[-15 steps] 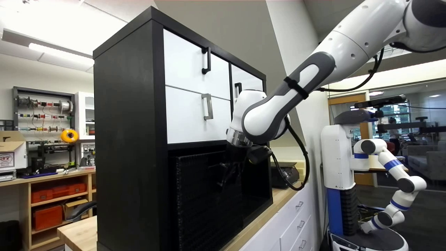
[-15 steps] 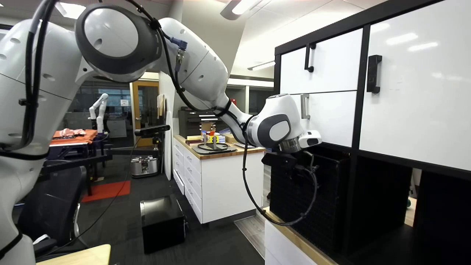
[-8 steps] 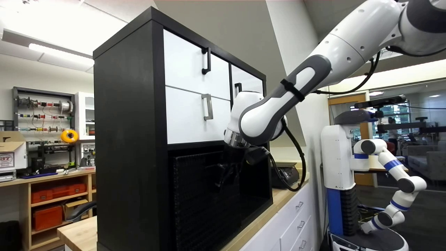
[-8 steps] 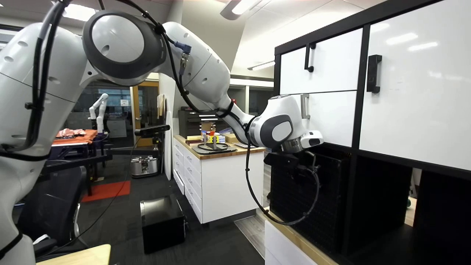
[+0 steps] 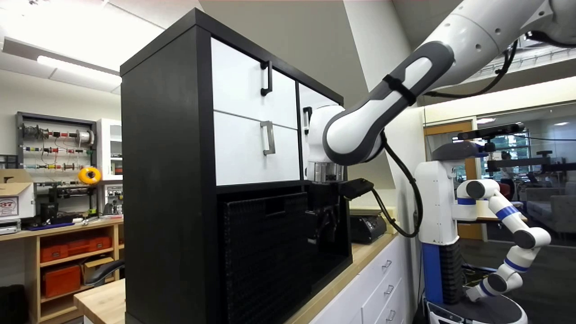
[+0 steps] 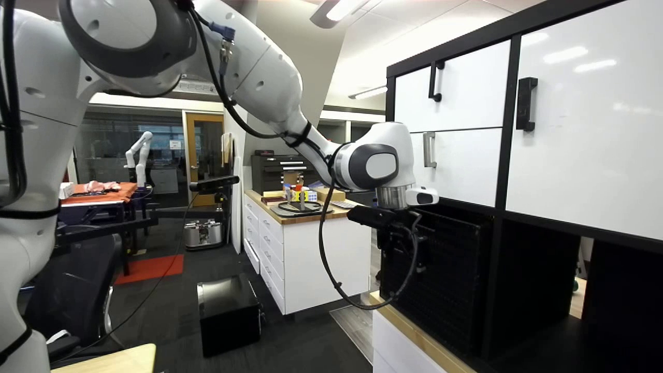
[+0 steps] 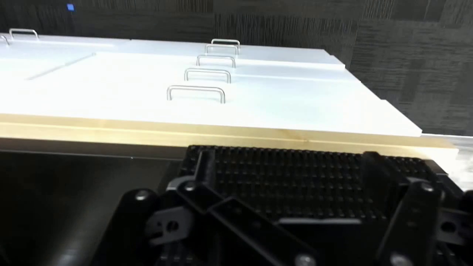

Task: Slide the black container inwards

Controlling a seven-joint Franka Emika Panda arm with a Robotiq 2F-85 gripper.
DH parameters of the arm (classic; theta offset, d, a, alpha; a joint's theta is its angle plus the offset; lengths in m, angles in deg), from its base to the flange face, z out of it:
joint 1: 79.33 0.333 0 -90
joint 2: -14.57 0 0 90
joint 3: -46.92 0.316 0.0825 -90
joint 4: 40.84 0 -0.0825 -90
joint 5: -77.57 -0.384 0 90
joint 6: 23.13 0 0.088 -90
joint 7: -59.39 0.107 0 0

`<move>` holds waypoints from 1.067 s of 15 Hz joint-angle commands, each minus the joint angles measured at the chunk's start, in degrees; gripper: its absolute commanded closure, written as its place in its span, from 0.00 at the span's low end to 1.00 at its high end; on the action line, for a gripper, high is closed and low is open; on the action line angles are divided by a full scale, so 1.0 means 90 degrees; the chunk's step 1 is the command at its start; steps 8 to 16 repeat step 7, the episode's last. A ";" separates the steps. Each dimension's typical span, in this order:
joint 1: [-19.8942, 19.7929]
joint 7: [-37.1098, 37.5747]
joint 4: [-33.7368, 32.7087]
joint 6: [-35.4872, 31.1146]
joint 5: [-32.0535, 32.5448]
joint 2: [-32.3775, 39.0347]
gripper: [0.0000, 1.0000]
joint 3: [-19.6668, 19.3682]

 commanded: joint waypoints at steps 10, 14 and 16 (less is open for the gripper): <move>0.0010 0.0500 0.1151 0.0535 0.0381 -0.1454 0.00 0.0019; 0.0010 0.0500 0.1151 0.0535 0.0381 -0.1454 0.00 0.0019; 0.0010 0.0500 0.1151 0.0535 0.0381 -0.1454 0.00 0.0019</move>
